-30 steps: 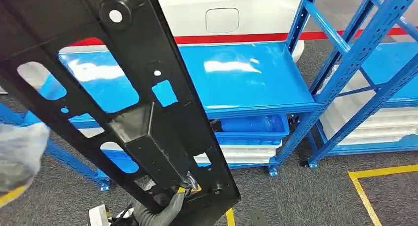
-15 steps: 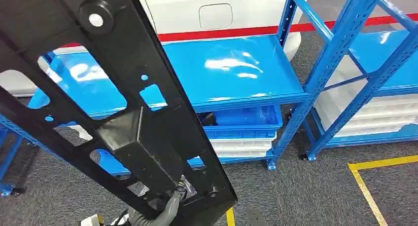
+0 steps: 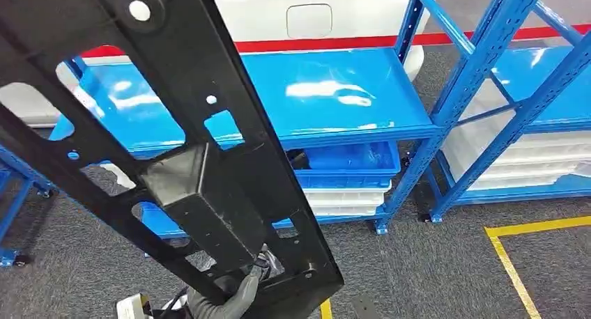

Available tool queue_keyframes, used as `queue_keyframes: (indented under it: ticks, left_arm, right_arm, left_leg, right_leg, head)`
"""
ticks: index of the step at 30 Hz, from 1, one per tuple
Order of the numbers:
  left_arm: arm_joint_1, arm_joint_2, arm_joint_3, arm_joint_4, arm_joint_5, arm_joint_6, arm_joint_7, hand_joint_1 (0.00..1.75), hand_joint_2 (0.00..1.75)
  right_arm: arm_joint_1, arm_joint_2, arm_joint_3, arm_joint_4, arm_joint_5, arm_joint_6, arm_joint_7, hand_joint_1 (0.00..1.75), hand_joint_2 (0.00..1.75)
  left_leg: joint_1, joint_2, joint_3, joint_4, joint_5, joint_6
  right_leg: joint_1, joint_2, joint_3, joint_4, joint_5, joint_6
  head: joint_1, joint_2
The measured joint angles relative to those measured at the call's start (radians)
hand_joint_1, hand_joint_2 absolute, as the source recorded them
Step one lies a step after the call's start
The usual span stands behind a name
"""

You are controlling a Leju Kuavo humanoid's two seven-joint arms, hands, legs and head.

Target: Take the parts from the cabinet and place them on the table.

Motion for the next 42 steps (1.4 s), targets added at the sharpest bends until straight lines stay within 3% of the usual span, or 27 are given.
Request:
queue_keyframes:
  ticks: [1,2,3,5,7,8,9,11,12,13,14,16,18,20,22,23,26,28,29,32,33,34,35,37,38,39,42]
  left_arm:
    - [0.000,0.000,-0.001,0.001,0.001,0.000,0.000,1.75,1.75]
    - [0.000,0.000,-0.002,0.002,0.001,0.000,0.000,1.75,1.75]
    - [0.001,0.000,-0.002,0.004,0.001,0.000,0.000,1.75,1.75]
    - [0.001,0.000,-0.003,0.005,0.000,0.000,0.000,1.75,1.75]
    - [0.000,-0.002,-0.004,0.005,0.000,0.000,-0.001,1.75,1.75]
    - [-0.001,-0.003,-0.004,0.005,-0.001,0.000,-0.001,1.75,1.75]
    - [-0.003,-0.003,-0.005,0.005,-0.003,-0.001,-0.002,1.75,1.75]
    - [-0.004,-0.003,-0.007,0.005,-0.010,-0.002,-0.006,1.75,1.75]
    - [-0.004,-0.003,-0.008,0.005,-0.012,-0.002,-0.006,1.75,1.75]
    - [-0.004,-0.003,-0.010,0.005,-0.013,-0.002,-0.006,1.75,1.75]
    - [-0.005,-0.003,-0.011,0.005,-0.013,-0.002,-0.007,1.75,1.75]
    - [-0.006,-0.003,-0.013,0.005,-0.014,-0.002,-0.007,1.75,1.75]
    - [-0.005,-0.003,-0.015,0.005,-0.014,-0.003,-0.007,1.75,1.75]
    - [-0.002,-0.003,-0.016,0.006,-0.014,-0.005,-0.008,1.75,1.75]
    - [-0.002,-0.003,-0.016,0.006,-0.014,-0.007,-0.010,1.75,1.75]
    - [-0.003,-0.003,-0.015,0.006,-0.014,-0.008,-0.010,1.75,1.75]
    - [0.002,-0.002,-0.015,0.007,-0.014,-0.008,-0.013,1.75,1.75]
    - [0.001,-0.002,-0.015,0.007,-0.014,-0.010,-0.013,1.75,1.75]
    - [0.000,-0.002,-0.015,0.007,-0.014,-0.011,-0.013,1.75,1.75]
    - [0.001,-0.002,-0.015,0.007,-0.013,-0.011,-0.013,1.75,1.75]
    - [0.002,-0.002,-0.015,0.008,-0.013,-0.011,-0.013,1.75,1.75]
    - [0.002,-0.002,-0.015,0.010,-0.013,-0.011,-0.013,1.75,1.75]
    - [0.001,-0.002,-0.015,0.012,-0.014,-0.012,-0.012,1.75,1.75]
    - [0.001,-0.002,-0.015,0.013,-0.016,-0.016,-0.006,1.75,1.75]
    - [0.000,-0.002,-0.015,0.013,-0.017,-0.017,0.000,1.75,1.75]
    - [-0.002,-0.002,-0.015,0.013,-0.018,-0.017,0.003,1.75,1.75]
    - [-0.002,-0.002,-0.017,0.013,-0.021,-0.019,0.014,1.75,1.75]
  right_arm:
    - [0.001,-0.001,0.000,0.000,0.000,0.000,-0.001,0.00,0.00]
    - [0.002,-0.002,0.000,0.000,0.002,0.000,-0.002,0.00,0.00]
    - [0.003,-0.003,0.000,0.000,0.003,0.000,-0.005,0.00,0.00]
    - [0.003,-0.004,0.001,0.000,0.004,0.000,-0.008,0.00,0.00]
    - [0.001,-0.006,0.001,0.000,0.000,0.000,-0.012,0.00,0.00]
    - [-0.002,-0.006,0.001,0.000,0.000,0.000,-0.014,0.00,0.00]
    - [-0.002,-0.006,0.001,0.000,0.000,0.000,-0.016,0.00,0.00]
    - [0.002,-0.006,0.002,0.000,0.002,0.000,-0.017,0.00,0.00]
    - [0.002,-0.008,0.002,0.001,0.001,0.000,-0.017,0.00,0.00]
    - [0.001,-0.008,0.002,0.001,0.001,0.000,-0.017,0.00,0.00]
    - [0.000,-0.009,0.001,0.001,0.000,0.000,-0.017,0.00,0.00]
    - [0.000,-0.009,0.002,0.001,0.000,0.000,-0.018,0.00,0.00]
    - [0.000,-0.009,0.002,0.001,0.000,0.000,-0.017,0.00,0.00]
    - [0.000,-0.010,0.002,0.001,-0.004,0.000,-0.014,0.00,0.00]
    - [0.001,-0.009,0.002,0.001,-0.009,0.000,-0.011,0.00,0.00]
    - [0.001,-0.008,0.002,0.001,-0.009,0.000,-0.011,0.00,0.00]
    - [0.000,-0.008,0.002,0.001,-0.009,0.000,-0.008,0.00,0.00]
    - [0.001,-0.008,0.003,0.001,-0.010,0.000,-0.003,0.00,0.00]
    - [0.001,-0.008,0.003,0.001,-0.011,0.000,0.000,0.00,0.00]
    - [0.002,-0.008,0.004,0.001,-0.011,0.000,0.001,0.00,0.00]
    - [0.003,-0.008,0.006,0.001,-0.011,0.000,0.001,0.00,0.00]
    - [0.003,-0.008,0.009,0.001,-0.012,0.000,0.001,0.00,0.00]
    - [0.003,-0.008,0.010,0.001,-0.015,0.000,0.000,0.00,0.00]
    - [0.002,-0.008,0.010,0.001,-0.020,0.000,-0.005,0.00,0.00]
    - [0.001,-0.008,0.010,0.001,-0.024,0.000,-0.006,0.00,0.00]
    - [-0.001,-0.004,0.010,0.001,-0.030,0.000,-0.007,0.00,0.00]
    - [0.003,-0.003,0.010,0.001,-0.038,0.000,0.004,0.00,0.00]
  left_leg:
    - [-0.001,0.002,-0.006,0.000,0.004,0.001]
    - [-0.003,0.002,-0.011,0.001,0.007,0.002]
    - [-0.003,0.002,-0.016,0.002,0.012,0.001]
    - [-0.002,0.002,-0.025,0.006,0.017,-0.002]
    - [-0.001,0.001,-0.032,0.017,0.017,-0.005]
    - [-0.007,0.001,-0.039,0.024,0.017,-0.012]
    - [-0.009,0.001,-0.045,0.030,0.019,-0.016]
    - [-0.004,0.002,-0.052,0.028,0.028,-0.030]
    - [-0.004,0.001,-0.055,0.030,0.032,-0.037]
    - [0.001,0.000,-0.061,0.040,0.019,-0.039]
    - [0.002,-0.001,-0.074,0.076,-0.019,-0.045]
    - [0.007,-0.001,-0.134,0.235,-0.118,-0.055]
    - [0.007,-0.001,-0.172,0.353,-0.163,-0.059]
    - [0.007,-0.001,-0.122,0.289,-0.127,-0.057]
    - [0.006,-0.001,-0.001,0.084,-0.052,-0.048]
    - [0.004,-0.002,0.034,0.024,-0.047,-0.042]
    - [-0.006,-0.003,0.021,0.016,-0.039,-0.029]
    - [0.002,-0.002,0.017,0.004,-0.022,-0.013]
    - [0.001,-0.001,0.013,0.005,-0.015,-0.009]
    - [-0.002,0.002,-0.006,0.006,-0.003,0.003]
    - [-0.003,0.002,-0.012,0.007,0.001,0.003]
    - [-0.003,0.002,-0.015,0.007,0.004,0.002]
    - [-0.003,0.001,-0.019,0.008,0.008,0.000]
    - [-0.001,0.001,-0.023,0.013,0.010,-0.004]
    - [-0.002,0.001,-0.026,0.019,0.010,-0.006]
    - [-0.011,0.001,-0.036,0.031,0.009,-0.011]
    - [-0.007,0.001,-0.044,0.029,0.021,-0.030]
  right_leg:
    - [-0.002,0.000,-0.035,0.093,-0.047,0.004]
    - [-0.003,0.000,-0.058,0.159,-0.074,0.007]
    - [-0.004,0.000,-0.063,0.187,-0.076,0.009]
    - [-0.007,0.000,-0.007,0.103,-0.028,0.010]
    - [-0.011,-0.001,0.109,-0.090,0.045,0.011]
    - [-0.009,0.000,0.126,-0.132,0.029,0.009]
    - [-0.006,0.002,0.119,-0.131,0.042,-0.004]
    - [-0.001,0.002,0.109,-0.125,0.047,-0.013]
    - [-0.001,0.001,0.106,-0.129,0.054,-0.023]
    - [-0.006,-0.001,0.103,-0.133,0.061,-0.032]
    - [-0.005,0.000,0.097,-0.133,0.066,-0.037]
    - [-0.004,0.000,0.085,-0.133,0.075,-0.043]
    - [-0.004,-0.001,0.071,-0.132,0.084,-0.042]
    - [-0.004,-0.001,0.060,-0.132,0.093,-0.040]
    - [-0.004,0.001,0.054,-0.132,0.101,-0.035]
    - [-0.004,0.001,0.052,-0.132,0.103,-0.031]
    - [0.000,-0.001,0.040,-0.129,0.115,-0.014]
    - [0.000,-0.001,0.034,-0.125,0.113,-0.003]
    - [-0.004,-0.001,0.023,-0.102,0.088,0.000]
    - [-0.005,-0.001,-0.063,0.130,-0.054,0.006]
    - [-0.005,-0.001,-0.078,0.187,-0.072,0.008]
    - [-0.005,-0.001,-0.072,0.189,-0.066,0.008]
    - [-0.005,-0.001,-0.040,0.145,-0.041,0.008]
    - [-0.007,-0.001,0.069,-0.029,0.031,0.007]
    - [-0.008,-0.001,0.116,-0.106,0.046,0.006]
    - [-0.004,0.000,0.121,-0.135,0.041,0.000]
    - [0.001,0.001,0.107,-0.124,0.050,-0.015]
  head:
    - [0.000,0.000]
    - [0.000,0.000]
    - [0.000,0.000]
    - [0.001,0.000]
    - [0.001,0.000]
    - [0.001,0.000]
    - [-0.001,0.000]
    - [-0.001,0.000]
    - [-0.001,0.000]
    - [0.000,0.000]
    - [-0.002,0.000]
    - [-0.004,0.000]
    - [-0.005,0.000]
    - [-0.005,0.000]
    - [-0.005,0.000]
    - [-0.005,0.000]
    - [-0.005,0.000]
    - [-0.004,0.000]
    - [-0.004,0.000]
    - [0.000,0.000]
    - [0.000,0.000]
    - [0.000,0.000]
    - [0.000,0.000]
    - [0.000,0.000]
    - [0.000,0.000]
    - [0.001,0.000]
    - [-0.002,0.000]
